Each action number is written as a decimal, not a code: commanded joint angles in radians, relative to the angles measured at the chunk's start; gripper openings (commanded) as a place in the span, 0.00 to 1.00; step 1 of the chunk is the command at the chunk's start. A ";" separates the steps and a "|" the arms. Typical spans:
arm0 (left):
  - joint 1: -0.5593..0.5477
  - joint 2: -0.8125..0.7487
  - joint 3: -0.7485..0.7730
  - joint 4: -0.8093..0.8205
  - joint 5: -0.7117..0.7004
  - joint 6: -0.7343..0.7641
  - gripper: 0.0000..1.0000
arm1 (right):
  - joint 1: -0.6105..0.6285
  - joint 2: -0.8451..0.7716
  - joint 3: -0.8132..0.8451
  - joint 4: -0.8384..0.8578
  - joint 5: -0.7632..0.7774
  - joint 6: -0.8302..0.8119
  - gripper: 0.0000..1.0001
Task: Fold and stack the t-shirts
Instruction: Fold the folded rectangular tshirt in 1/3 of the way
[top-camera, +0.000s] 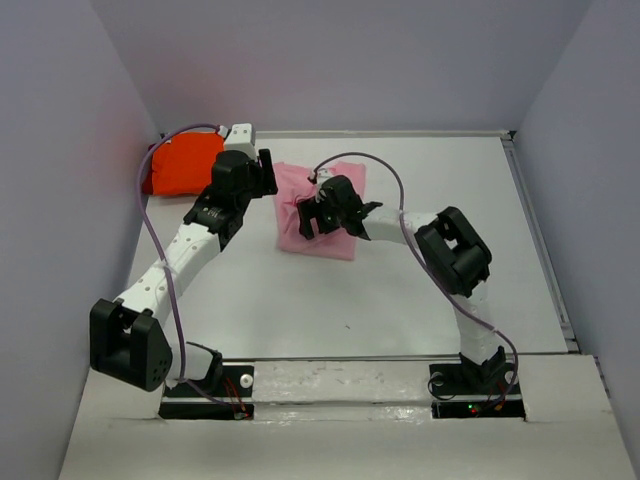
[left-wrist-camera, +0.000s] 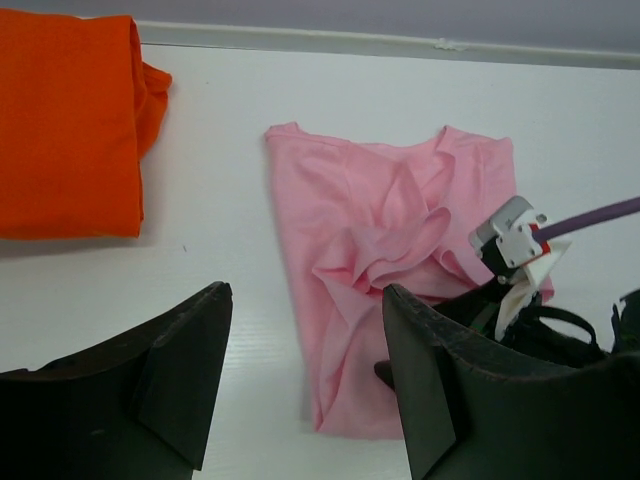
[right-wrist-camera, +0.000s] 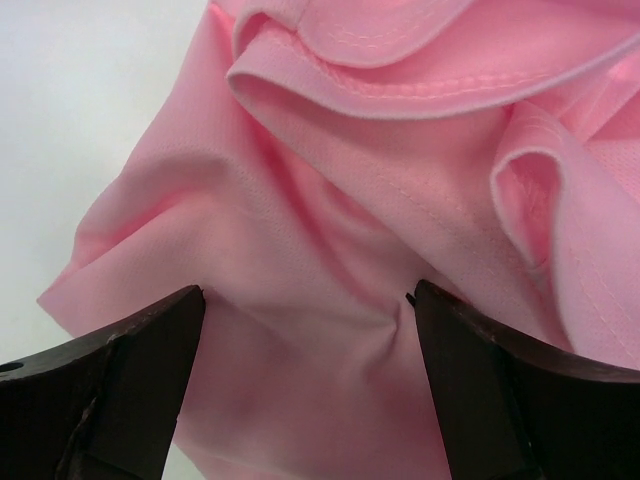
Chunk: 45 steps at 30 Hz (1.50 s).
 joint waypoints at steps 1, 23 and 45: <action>0.004 -0.009 0.009 0.023 -0.012 0.009 0.71 | 0.099 -0.081 -0.159 -0.025 0.025 0.108 0.90; 0.004 -0.012 0.009 0.022 -0.009 0.011 0.71 | 0.303 -0.287 -0.301 -0.112 0.310 0.207 0.93; 0.006 -0.020 0.009 0.025 0.007 0.006 0.71 | 0.194 -0.195 -0.144 -0.145 0.393 0.110 0.94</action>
